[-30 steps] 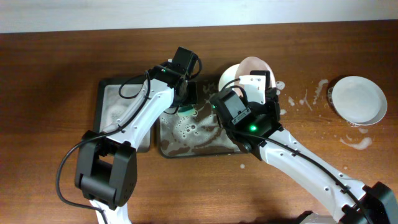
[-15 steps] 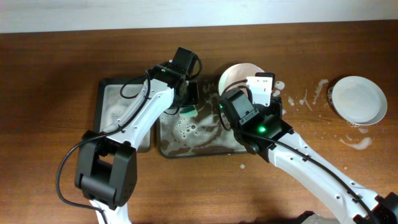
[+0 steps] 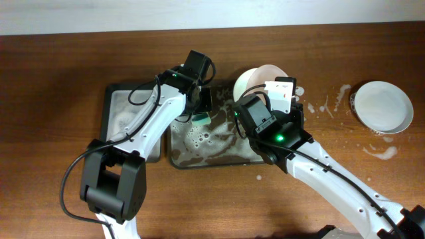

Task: Clean dirty plates on tray and stack at the side
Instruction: 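Carry the pinkish plate right and set it on the white plate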

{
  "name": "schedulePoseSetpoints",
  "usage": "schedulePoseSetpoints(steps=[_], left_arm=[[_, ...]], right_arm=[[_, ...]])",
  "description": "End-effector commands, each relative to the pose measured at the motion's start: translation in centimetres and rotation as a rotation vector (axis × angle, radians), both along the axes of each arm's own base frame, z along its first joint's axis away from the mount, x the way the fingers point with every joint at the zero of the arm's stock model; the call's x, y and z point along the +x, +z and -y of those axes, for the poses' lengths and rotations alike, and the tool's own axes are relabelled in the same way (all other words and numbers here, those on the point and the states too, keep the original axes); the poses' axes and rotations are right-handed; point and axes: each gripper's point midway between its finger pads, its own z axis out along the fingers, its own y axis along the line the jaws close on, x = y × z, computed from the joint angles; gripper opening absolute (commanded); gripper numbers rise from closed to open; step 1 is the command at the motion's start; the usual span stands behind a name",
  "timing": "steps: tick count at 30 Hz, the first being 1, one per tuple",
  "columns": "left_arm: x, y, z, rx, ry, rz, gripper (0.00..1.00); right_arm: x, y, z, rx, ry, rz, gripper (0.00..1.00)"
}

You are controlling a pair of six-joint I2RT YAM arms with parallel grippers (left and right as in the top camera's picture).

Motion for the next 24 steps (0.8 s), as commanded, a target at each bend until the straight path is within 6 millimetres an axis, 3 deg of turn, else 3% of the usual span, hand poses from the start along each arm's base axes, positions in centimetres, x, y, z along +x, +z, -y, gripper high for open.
schedulePoseSetpoints(steps=[1, 3, 5, 7, 10, 15, 20, 24], left_arm=[[-0.1, -0.4, 0.1, -0.009, 0.010, -0.015, 0.01], [-0.1, -0.4, 0.1, -0.009, 0.010, -0.015, 0.01], [-0.1, -0.4, 0.1, -0.009, 0.010, -0.015, 0.01], [-0.2, -0.4, 0.1, -0.010, 0.009, -0.017, 0.01], [-0.4, -0.4, 0.3, -0.022, 0.004, -0.027, 0.01], [-0.4, -0.4, 0.3, -0.022, 0.004, -0.026, 0.01], [-0.4, -0.4, 0.3, -0.022, 0.003, -0.026, 0.01], [-0.4, -0.4, 0.3, -0.022, 0.003, -0.026, 0.01]], right_arm=[[0.1, -0.1, -1.2, 0.098, 0.049, -0.009, 0.04], [0.1, -2.0, -3.9, 0.208, 0.173, -0.109, 0.04], [0.0, -2.2, -4.3, 0.189, 0.215, -0.139, 0.04], [0.2, -1.5, -3.3, 0.115, 0.198, -0.126, 0.04], [0.0, 1.2, 0.0, -0.078, 0.062, -0.038, 0.04], [-1.3, 3.4, 1.6, -0.014, 0.044, 0.005, 0.04], [-1.4, 4.6, 6.3, 0.352, 0.048, 0.034, 0.04], [-0.9, 4.0, 13.3, 0.636, -0.078, 0.097, 0.04]])
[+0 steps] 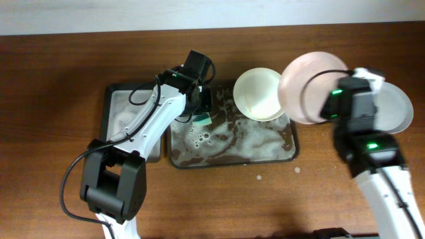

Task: Clean dirty plates on tray and stack at the side
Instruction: 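Carry the pinkish plate right and set it on the white plate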

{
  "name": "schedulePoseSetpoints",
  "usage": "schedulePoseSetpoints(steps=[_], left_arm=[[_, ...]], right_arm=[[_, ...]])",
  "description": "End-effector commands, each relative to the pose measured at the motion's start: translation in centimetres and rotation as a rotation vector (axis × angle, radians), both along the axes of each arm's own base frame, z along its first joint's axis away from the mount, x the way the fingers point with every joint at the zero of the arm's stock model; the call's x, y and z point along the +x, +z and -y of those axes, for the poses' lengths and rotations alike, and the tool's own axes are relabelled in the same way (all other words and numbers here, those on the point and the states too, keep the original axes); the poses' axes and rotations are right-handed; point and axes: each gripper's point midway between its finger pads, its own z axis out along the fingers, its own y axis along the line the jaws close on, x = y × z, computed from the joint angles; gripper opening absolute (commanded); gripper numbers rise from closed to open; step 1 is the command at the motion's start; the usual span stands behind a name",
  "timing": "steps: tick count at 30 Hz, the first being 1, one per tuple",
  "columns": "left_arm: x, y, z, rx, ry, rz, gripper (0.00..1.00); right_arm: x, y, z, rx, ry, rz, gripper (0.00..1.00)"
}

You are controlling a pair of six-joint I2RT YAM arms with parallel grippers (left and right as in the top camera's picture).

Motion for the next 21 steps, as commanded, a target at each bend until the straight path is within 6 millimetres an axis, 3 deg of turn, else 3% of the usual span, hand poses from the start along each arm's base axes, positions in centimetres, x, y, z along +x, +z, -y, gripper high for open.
schedulePoseSetpoints(steps=[1, 4, 6, 12, 16, 21], left_arm=[[-0.1, -0.4, 0.1, -0.007, 0.009, -0.015, 0.01], [-0.1, -0.4, 0.1, -0.007, 0.009, -0.015, 0.01], [-0.1, -0.4, 0.1, -0.007, 0.008, -0.015, 0.01], [0.1, -0.3, 0.2, -0.006, -0.012, 0.000, 0.01], [0.2, -0.3, 0.2, -0.007, -0.013, 0.003, 0.01], [0.2, -0.3, 0.2, -0.007, -0.013, 0.003, 0.01]], right_arm=[[0.7, -0.4, 3.2, 0.248, -0.038, 0.069, 0.04], [0.7, -2.1, 10.1, 0.370, -0.253, 0.127, 0.04], [0.3, -4.3, 14.3, 0.418, -0.395, 0.134, 0.04], [-1.3, -13.9, 24.7, 0.473, -0.668, 0.084, 0.04], [-0.9, -16.3, 27.1, 0.454, -0.683, 0.095, 0.04], [-0.5, -17.4, 27.1, 0.450, -0.658, 0.073, 0.05]])
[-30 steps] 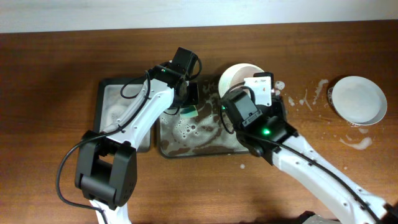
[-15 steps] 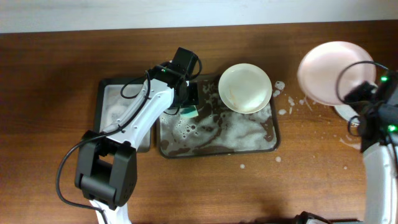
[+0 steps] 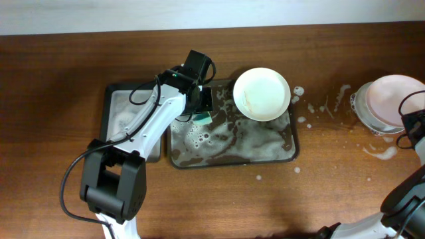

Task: Clean dirty plates on tray and stack at the side
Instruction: 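Carry the pinkish plate right and set it on the white plate, then move the right gripper back and grasp the last white plate's rim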

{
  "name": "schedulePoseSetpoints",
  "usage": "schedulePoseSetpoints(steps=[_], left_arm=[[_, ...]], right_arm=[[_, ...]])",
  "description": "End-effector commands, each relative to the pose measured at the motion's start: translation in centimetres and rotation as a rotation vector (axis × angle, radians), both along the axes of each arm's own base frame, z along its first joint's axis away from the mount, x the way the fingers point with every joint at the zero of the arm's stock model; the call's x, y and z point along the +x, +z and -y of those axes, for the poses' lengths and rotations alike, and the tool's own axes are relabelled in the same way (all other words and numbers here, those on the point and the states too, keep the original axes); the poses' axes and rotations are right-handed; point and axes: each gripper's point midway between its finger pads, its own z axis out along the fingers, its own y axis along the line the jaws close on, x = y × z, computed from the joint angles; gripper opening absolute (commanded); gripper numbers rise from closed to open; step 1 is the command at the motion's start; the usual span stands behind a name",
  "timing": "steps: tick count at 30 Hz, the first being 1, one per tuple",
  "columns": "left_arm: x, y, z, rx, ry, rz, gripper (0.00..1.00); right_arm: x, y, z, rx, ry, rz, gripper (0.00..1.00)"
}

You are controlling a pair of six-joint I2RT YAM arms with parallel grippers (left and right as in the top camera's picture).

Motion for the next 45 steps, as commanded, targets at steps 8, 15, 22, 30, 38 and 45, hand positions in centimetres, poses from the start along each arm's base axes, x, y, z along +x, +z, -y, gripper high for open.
schedulePoseSetpoints(steps=[8, 15, 22, 30, 38, 45], left_arm=[[0.0, -0.3, 0.2, -0.005, -0.012, -0.005, 0.01], [0.0, -0.3, 0.2, -0.004, -0.014, -0.005, 0.01], [-0.1, -0.4, 0.2, -0.003, -0.014, -0.009, 0.01], [-0.1, -0.3, 0.2, -0.002, -0.014, -0.008, 0.01], [-0.1, -0.4, 0.2, -0.001, -0.013, -0.007, 0.01], [-0.1, -0.4, 0.2, -0.001, -0.013, -0.007, 0.01]], right_arm=[[1.6, 0.1, -2.1, 0.088, 0.112, 0.062, 0.40], [7.2, 13.0, -13.7, 0.020, 0.464, 0.240, 0.40], [8.4, 5.6, -33.2, 0.125, 0.931, -0.078, 0.39], [6.7, -4.7, -37.5, 0.380, 0.791, -0.317, 0.21], [6.6, -6.6, -39.3, 0.400, 0.843, -0.346, 0.09], [2.2, -6.4, -44.5, 0.461, 1.049, -0.478, 0.22]])
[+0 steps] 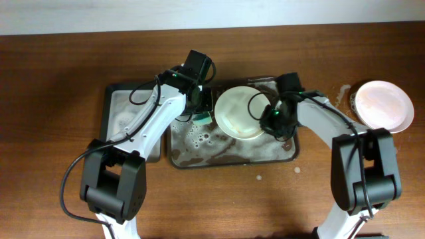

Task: Clean dirty plates on tray and stack at the side
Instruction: 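Move the right gripper back and grasp the last white plate's rim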

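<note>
A cream plate (234, 113) lies over the upper middle of the soapy dark tray (226, 154). My right gripper (264, 114) is at the plate's right rim and looks shut on it. My left gripper (203, 107) hangs just left of the plate, shut on a teal sponge (201, 119). On the table at the far right a pink plate (382, 105) rests on top of a white one, of which only an edge shows.
A second dark tray (123, 116) with a wet film adjoins the soapy tray on the left. Foam spatters (327, 105) dot the wood between the tray and the plate stack. The table's back edge meets a white wall.
My right arm has come back from the far right stack to the tray and now grips the cream plate's right rim. The plate sits further left and lower, next to the sponge. The pink plate stays on the stack.
My right gripper was over the tray's upper right with a plate. Then it carried a pink plate toward the white plate at the right, and then it set it there. Now it is back on the cream plate. My left gripper stayed put with the sponge.
</note>
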{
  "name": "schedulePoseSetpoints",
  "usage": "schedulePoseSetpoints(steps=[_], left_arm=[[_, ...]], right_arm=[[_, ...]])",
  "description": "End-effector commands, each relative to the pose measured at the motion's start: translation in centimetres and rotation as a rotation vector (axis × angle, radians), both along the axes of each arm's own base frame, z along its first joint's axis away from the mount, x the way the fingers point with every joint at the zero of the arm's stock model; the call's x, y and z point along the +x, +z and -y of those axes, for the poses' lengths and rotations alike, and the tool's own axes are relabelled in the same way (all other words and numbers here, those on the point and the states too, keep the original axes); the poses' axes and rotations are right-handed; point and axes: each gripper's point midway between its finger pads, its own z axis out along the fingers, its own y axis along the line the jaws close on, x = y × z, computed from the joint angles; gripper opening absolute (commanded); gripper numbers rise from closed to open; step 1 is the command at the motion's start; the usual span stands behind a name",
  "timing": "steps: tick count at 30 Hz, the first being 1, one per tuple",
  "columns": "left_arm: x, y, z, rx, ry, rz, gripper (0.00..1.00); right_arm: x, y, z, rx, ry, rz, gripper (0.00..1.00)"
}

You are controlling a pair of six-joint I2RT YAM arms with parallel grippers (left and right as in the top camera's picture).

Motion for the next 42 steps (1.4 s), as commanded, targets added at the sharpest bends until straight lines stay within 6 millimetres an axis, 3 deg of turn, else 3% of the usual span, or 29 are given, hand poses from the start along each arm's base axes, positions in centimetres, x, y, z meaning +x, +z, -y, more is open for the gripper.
schedulePoseSetpoints(steps=[1, 6, 9, 10, 11, 16, 20, 26, 31, 34, 42], left_arm=[[-0.1, -0.4, 0.2, -0.001, -0.012, -0.008, 0.01], [-0.1, -0.4, 0.1, -0.001, -0.012, -0.008, 0.01], [-0.1, -0.4, 0.2, 0.000, -0.013, -0.008, 0.01], [-0.1, -0.4, 0.1, 0.000, -0.013, -0.008, 0.01], [-0.1, -0.4, 0.1, 0.000, -0.013, -0.008, 0.01], [-0.1, -0.4, 0.1, 0.000, -0.012, -0.008, 0.01], [-0.1, -0.4, 0.1, 0.000, -0.012, -0.008, 0.01], [-0.1, -0.4, 0.1, 0.000, -0.012, -0.008, 0.01], [-0.1, -0.4, 0.1, 0.000, -0.013, -0.009, 0.01], [-0.3, -0.4, 0.0, 0.004, -0.013, -0.018, 0.01], [-0.5, -0.5, 0.0, 0.008, -0.012, -0.025, 0.01]], right_arm=[[-0.5, 0.7, -1.1, 0.021, 0.068, 0.011, 0.25], [2.6, 5.4, 0.7, -0.012, 0.179, 0.212, 0.46], [6.1, 7.6, 2.9, -0.086, 0.349, 0.400, 0.49], [7.8, 7.9, 4.1, -0.163, 0.401, 0.478, 0.49], [8.3, 8.0, 4.4, -0.189, 0.418, 0.494, 0.49], [10.8, 7.1, 4.1, -0.232, 0.619, 0.478, 0.50], [10.3, 3.9, 2.6, -0.119, 0.688, 0.382, 0.45], [9.4, 1.8, 1.0, -0.038, 0.708, 0.339, 0.39], [9.1, 1.6, 1.3, -0.044, 0.703, 0.319, 0.33], [9.0, 1.2, 1.4, -0.043, 0.703, 0.311, 0.21], [8.4, 0.9, 1.3, -0.026, 0.696, 0.280, 0.15]])
